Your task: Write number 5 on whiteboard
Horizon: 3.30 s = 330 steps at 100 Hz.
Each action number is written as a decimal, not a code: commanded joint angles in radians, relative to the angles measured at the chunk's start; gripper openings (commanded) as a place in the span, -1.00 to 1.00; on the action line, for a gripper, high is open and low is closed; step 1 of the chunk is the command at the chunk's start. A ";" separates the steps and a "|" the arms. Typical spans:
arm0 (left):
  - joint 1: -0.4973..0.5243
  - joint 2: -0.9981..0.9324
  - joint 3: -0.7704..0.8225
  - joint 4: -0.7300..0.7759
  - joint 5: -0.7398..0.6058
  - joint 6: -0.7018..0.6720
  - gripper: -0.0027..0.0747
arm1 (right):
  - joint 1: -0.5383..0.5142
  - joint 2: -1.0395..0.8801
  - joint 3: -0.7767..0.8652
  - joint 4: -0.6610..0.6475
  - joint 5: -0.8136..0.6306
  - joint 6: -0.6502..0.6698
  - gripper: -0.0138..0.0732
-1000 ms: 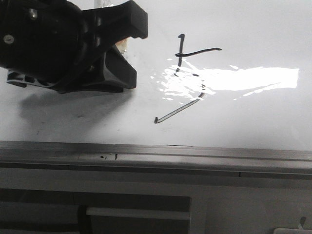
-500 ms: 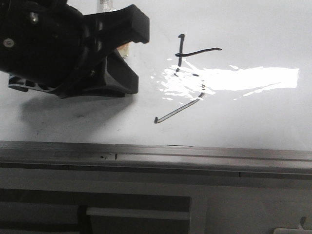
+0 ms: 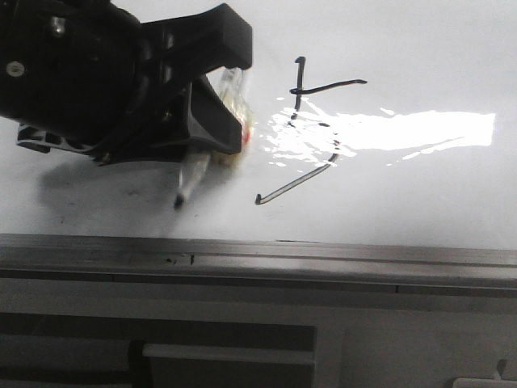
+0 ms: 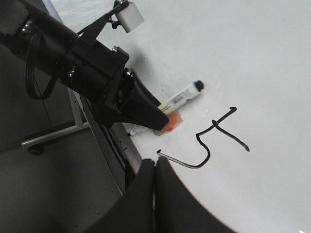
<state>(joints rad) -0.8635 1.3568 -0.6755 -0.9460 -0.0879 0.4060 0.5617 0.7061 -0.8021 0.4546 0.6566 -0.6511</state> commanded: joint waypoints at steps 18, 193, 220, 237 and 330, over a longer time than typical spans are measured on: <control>0.014 0.012 -0.006 -0.015 -0.083 -0.003 -0.25 | -0.009 -0.006 -0.027 0.032 -0.063 0.003 -0.83; 0.020 -0.808 0.269 0.469 0.121 0.006 -0.98 | -0.009 -0.687 0.233 -0.389 -0.037 0.069 -0.83; 0.025 -0.842 0.319 0.494 0.076 0.006 -0.98 | -0.009 -0.687 0.233 -0.389 -0.037 0.069 -0.83; 0.142 -0.979 0.445 0.669 -0.037 0.006 -0.98 | -0.009 -0.687 0.233 -0.389 -0.039 0.069 -0.83; 0.643 -1.386 0.697 0.753 0.388 -0.368 -0.98 | -0.009 -0.687 0.233 -0.389 -0.039 0.069 -0.83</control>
<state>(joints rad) -0.2228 -0.0039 0.0011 -0.1832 0.3426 0.0506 0.5600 0.0011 -0.5495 0.0613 0.6930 -0.5827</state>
